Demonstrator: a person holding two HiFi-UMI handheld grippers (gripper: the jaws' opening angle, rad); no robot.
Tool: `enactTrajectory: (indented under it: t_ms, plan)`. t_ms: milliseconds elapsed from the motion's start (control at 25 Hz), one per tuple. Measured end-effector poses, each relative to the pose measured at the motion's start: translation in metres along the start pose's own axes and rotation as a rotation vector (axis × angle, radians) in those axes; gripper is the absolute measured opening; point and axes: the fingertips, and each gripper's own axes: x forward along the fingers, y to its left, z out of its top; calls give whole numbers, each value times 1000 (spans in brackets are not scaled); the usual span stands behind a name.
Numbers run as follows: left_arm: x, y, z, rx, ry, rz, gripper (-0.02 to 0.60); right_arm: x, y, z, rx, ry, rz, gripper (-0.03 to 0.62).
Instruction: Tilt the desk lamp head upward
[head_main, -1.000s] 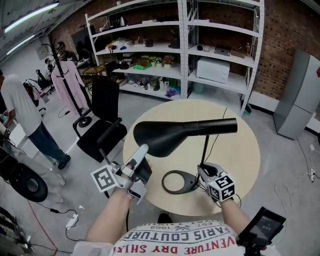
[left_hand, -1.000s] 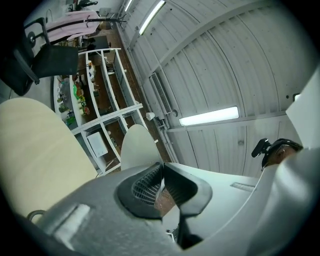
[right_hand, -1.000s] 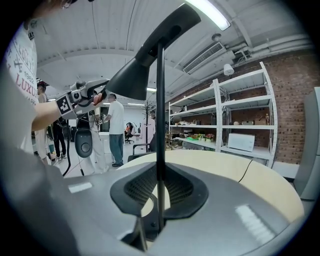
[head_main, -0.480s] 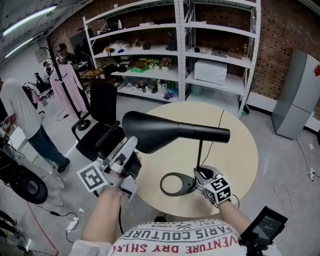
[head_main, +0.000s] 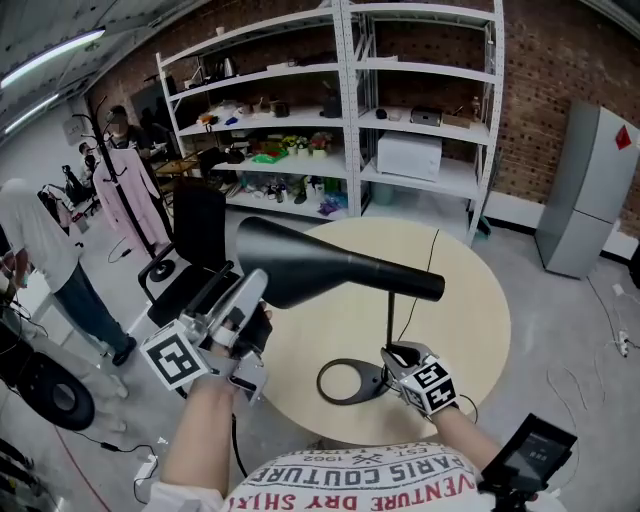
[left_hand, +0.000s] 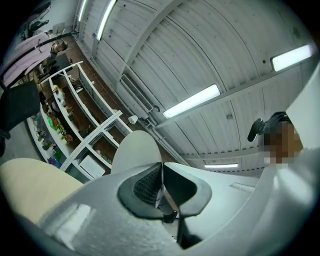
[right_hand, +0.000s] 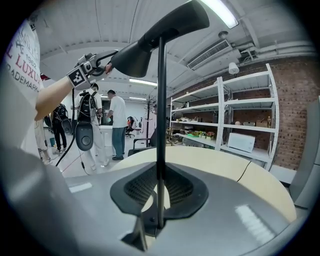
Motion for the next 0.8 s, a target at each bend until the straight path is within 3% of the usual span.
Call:
enactTrajectory:
  t_ms: [440, 800]
  plan:
    - [25, -19, 16, 171, 60, -3, 18, -2, -5, 4, 3, 21, -22, 47]
    - [32, -20, 14, 192, 63, -3, 23, 2, -11, 1, 1, 41, -19, 43]
